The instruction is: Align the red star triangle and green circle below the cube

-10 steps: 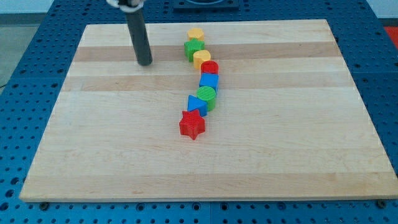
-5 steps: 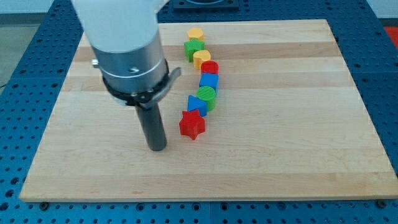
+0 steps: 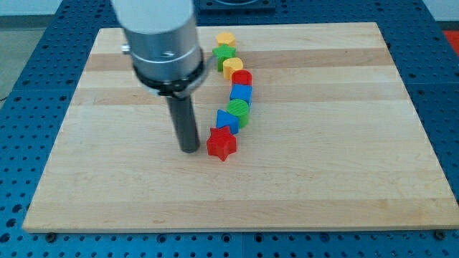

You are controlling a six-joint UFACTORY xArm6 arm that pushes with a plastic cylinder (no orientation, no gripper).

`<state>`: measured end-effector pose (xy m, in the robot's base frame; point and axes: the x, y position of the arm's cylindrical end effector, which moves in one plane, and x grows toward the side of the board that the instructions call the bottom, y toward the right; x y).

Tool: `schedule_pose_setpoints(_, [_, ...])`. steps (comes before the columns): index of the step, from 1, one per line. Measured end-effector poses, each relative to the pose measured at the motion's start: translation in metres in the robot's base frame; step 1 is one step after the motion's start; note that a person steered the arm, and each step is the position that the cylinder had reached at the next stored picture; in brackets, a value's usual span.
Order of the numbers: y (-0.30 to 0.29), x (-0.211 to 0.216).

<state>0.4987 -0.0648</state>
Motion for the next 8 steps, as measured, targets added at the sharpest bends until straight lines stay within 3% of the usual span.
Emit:
schedule_pose_setpoints(1, [0.039, 0.004])
schedule_pose_setpoints(2, [0.035, 0.004])
schedule_pose_setpoints(4, [-0.034, -0.017])
schedule_pose_setpoints(5, [-0.036, -0.052])
schedule_pose_setpoints(8, [0.004, -0.049])
